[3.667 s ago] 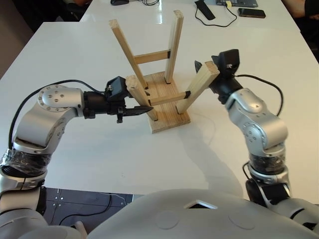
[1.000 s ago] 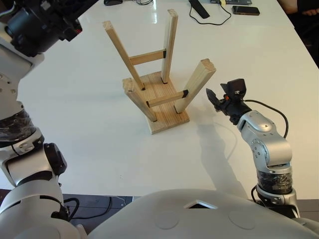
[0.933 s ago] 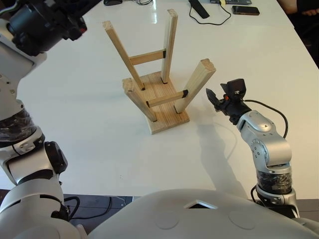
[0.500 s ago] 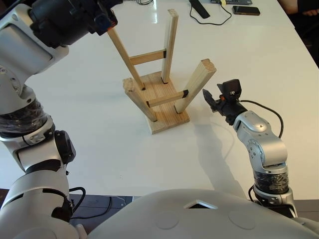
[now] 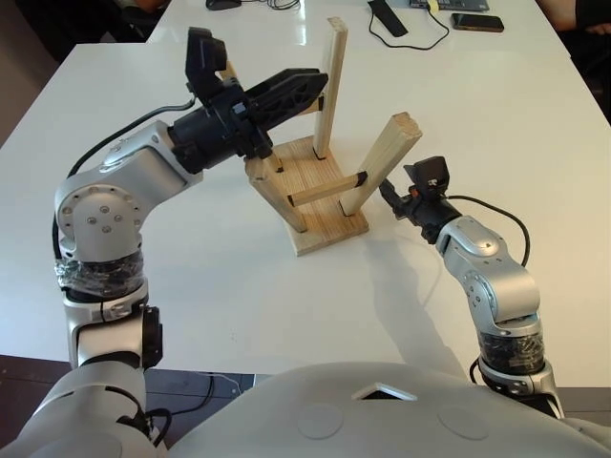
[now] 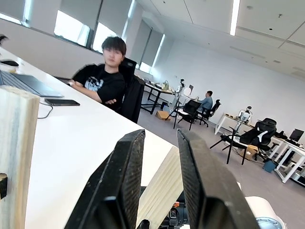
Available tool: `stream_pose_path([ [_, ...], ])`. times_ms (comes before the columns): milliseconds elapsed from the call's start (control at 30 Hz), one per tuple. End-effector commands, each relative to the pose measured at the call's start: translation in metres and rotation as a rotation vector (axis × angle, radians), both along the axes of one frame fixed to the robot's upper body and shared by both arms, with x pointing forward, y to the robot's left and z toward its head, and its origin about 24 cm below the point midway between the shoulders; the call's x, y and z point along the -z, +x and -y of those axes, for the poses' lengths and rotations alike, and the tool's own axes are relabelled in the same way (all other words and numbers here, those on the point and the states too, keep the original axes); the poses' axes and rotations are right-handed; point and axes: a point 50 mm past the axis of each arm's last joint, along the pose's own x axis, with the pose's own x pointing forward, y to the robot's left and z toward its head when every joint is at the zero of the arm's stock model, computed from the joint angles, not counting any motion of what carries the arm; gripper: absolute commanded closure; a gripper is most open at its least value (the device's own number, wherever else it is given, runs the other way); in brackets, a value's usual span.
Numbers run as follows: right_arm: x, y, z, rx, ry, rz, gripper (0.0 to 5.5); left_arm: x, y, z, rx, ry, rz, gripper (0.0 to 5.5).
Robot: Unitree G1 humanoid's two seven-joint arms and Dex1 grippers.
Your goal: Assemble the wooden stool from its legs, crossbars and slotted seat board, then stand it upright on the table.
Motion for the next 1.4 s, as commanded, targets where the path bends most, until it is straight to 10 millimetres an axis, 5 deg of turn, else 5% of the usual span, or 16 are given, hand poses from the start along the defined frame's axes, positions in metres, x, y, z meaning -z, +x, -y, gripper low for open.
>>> stream_pose_path([
  [33,0.001,0.000,0.002,0.014,-0.002,0.000,2.53,-0.034,0.006,-0.008,-0.019,-0.006,0.099,4.24],
  [167,0.001,0.000,0.003,0.023,0.001,0.004,2.53,-0.074,0.006,-0.019,-0.028,-0.045,0.221,4.24],
  [233,0.003,-0.001,0.006,0.031,-0.001,-0.002,2.53,-0.073,0.007,-0.030,-0.053,-0.007,0.244,4.24],
  [500,0.011,-0.012,0.030,0.038,-0.080,-0.044,2.53,0.008,0.012,-0.055,-0.139,0.252,0.204,4.24],
  [667,0.023,-0.034,0.050,-0.090,-0.216,-0.153,2.53,0.050,-0.010,-0.024,0.001,0.401,0.327,4.24],
  [933,0.033,-0.085,0.026,-0.550,-0.249,-0.308,2.53,0.084,-0.037,0.010,0.072,0.426,0.298,4.24],
  [1067,0.035,-0.084,0.020,-0.563,-0.235,-0.301,2.53,0.087,-0.039,0.063,0.117,0.363,0.318,4.24],
  [1133,0.036,-0.077,0.021,-0.521,-0.239,-0.290,2.53,0.091,-0.045,0.071,0.142,0.413,0.376,4.24],
  [1233,0.036,-0.072,0.027,-0.446,-0.233,-0.281,2.53,0.106,-0.046,0.057,0.128,0.541,0.426,4.24],
  [1400,0.040,-0.076,0.046,-0.335,-0.257,-0.304,2.53,0.119,-0.055,-0.016,0.047,0.724,0.434,4.24],
])
